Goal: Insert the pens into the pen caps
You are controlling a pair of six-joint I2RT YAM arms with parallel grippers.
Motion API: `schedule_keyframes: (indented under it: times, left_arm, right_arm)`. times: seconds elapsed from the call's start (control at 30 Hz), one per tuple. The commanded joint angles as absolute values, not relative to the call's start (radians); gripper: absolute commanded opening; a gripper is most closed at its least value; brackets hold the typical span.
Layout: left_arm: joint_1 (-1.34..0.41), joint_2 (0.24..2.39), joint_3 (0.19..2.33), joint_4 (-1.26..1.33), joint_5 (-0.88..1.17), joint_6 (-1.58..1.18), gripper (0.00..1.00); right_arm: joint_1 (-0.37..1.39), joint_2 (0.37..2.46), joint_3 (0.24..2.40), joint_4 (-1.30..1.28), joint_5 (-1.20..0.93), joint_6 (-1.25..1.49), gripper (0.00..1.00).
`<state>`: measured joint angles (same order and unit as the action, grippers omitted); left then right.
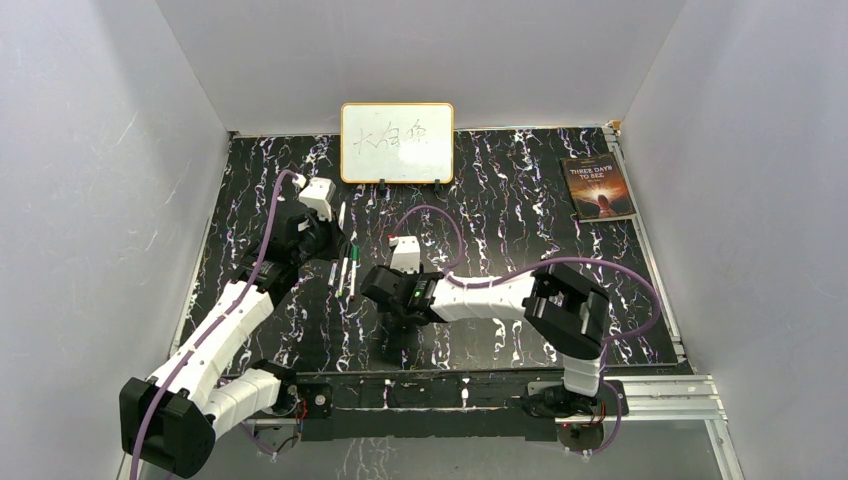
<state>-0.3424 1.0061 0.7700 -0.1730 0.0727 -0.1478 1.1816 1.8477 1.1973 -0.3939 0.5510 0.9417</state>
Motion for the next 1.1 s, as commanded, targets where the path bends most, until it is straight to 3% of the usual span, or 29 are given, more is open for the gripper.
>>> schedule_keyframes:
  times: [0.0,0.3,0.77,0.93,1.07]
  left_arm:
    - [-0.338,0.979,0.77,-0.172,0.095,-0.137,0.0]
    - [-0.338,0.976,0.77,-0.169,0.109,-0.134,0.0]
    - [-0.338,0.974,0.769,-0.162,0.12,-0.132,0.0]
    - [-0.338,0.975,0.768,-0.161,0.123,-0.132,0.0]
    - [-0.337,0.977,0.766,-0.161,0.126,-0.132,0.0]
  right_arm:
    - [1.171,1.88,1.252,-0.411,0.577,0.957,0.46]
    - [1.172,1.941,1.267,-0.431,0.548,0.963,0.4]
    - [1.172,1.969,1.301,-0.506,0.587,0.953,0.18]
    - [1.172,1.971,1.291,-0.512,0.586,0.951,0.02]
    - [1.169,1.922,1.239,-0.461,0.59,0.959,0.0]
